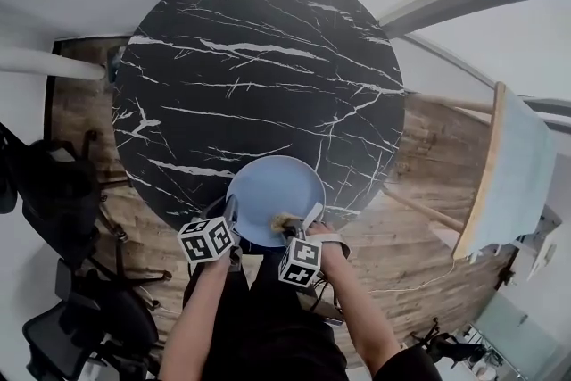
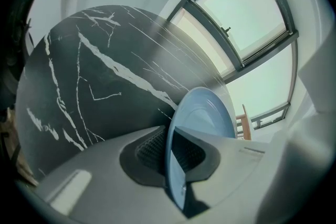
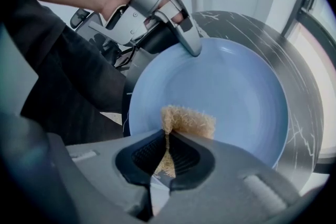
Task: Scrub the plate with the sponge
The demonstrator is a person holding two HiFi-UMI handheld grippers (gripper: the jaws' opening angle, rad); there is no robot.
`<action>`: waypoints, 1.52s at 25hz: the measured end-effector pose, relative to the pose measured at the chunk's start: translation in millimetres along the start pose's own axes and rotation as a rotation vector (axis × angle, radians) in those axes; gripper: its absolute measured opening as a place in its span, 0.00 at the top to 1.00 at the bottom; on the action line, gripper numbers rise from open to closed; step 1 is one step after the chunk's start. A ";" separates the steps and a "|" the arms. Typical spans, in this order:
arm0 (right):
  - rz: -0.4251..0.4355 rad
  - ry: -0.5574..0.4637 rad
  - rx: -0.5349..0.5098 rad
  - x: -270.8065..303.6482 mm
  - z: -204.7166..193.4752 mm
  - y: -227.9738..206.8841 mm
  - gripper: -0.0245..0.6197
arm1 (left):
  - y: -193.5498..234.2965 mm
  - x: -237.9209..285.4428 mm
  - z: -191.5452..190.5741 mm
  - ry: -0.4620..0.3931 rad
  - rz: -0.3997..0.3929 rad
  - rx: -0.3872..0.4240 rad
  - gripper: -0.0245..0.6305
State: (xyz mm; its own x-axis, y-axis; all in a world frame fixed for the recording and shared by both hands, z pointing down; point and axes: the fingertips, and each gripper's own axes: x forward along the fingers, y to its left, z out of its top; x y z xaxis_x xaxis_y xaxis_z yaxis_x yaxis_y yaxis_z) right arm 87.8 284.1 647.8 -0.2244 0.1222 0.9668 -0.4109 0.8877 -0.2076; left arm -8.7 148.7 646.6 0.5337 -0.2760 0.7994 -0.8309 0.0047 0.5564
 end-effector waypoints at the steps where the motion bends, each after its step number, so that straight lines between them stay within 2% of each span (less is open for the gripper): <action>1: 0.015 -0.005 0.003 1.3 3.2 3.1 0.93 | 0.1 0.2 -0.1 0.000 0.000 0.001 0.92; 8: 0.067 -0.110 0.044 6.2 33.3 17.5 0.93 | -0.4 1.7 0.3 0.009 -0.007 0.031 0.92; 12: 0.059 -0.286 0.185 -17.6 47.9 6.0 0.93 | -2.9 4.1 -5.8 0.059 -0.045 0.106 0.91; 14: 0.011 -0.393 0.262 -41.8 52.9 -9.0 0.93 | -3.1 2.0 -8.9 0.090 -0.058 0.150 0.91; 17: -0.090 -0.558 0.365 -86.4 56.8 -32.8 0.93 | 2.9 -14.3 -13.9 0.108 -0.064 0.194 0.83; 22: -0.257 -0.793 0.494 -167.9 44.7 -72.1 0.93 | 6.7 -48.0 -16.0 0.099 -0.085 0.160 0.79; 24: -0.317 -0.857 0.525 -199.4 42.7 -83.5 0.92 | -1.7 -64.6 -8.2 0.072 -0.102 0.171 0.78; 26: -0.387 -0.925 0.560 -232.8 42.4 -96.0 0.93 | -20.0 -81.2 15.6 -0.006 -0.127 0.211 0.79; 28: -0.452 -1.014 0.603 -266.7 43.4 -109.9 0.92 | -43.6 -99.3 55.4 -0.138 -0.149 0.272 0.85; 30: -0.490 -1.089 0.650 -300.6 40.3 -113.5 0.93 | -71.6 -123.0 85.8 -0.259 -0.174 0.327 0.85; 35: -0.580 -1.244 0.737 -385.5 35.6 -109.9 0.92 | -148.6 -189.3 142.7 -0.498 -0.261 0.499 0.86; 37: -0.622 -1.292 0.744 -417.0 41.7 -104.5 0.92 | -172.5 -226.8 161.5 -0.632 -0.265 0.594 0.98; 38: -0.650 -1.306 0.745 -430.6 44.7 -100.8 0.92 | -184.8 -247.1 168.4 -0.698 -0.262 0.648 0.98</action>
State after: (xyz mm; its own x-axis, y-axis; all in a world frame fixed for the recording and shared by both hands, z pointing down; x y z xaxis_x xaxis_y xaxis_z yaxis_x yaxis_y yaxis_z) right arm 186.4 122.2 245.8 -0.2452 -0.9440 0.2210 -0.9525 0.1922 -0.2361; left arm -13.5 54.2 308.1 0.6733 -0.6995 0.2394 -0.7367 -0.6070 0.2981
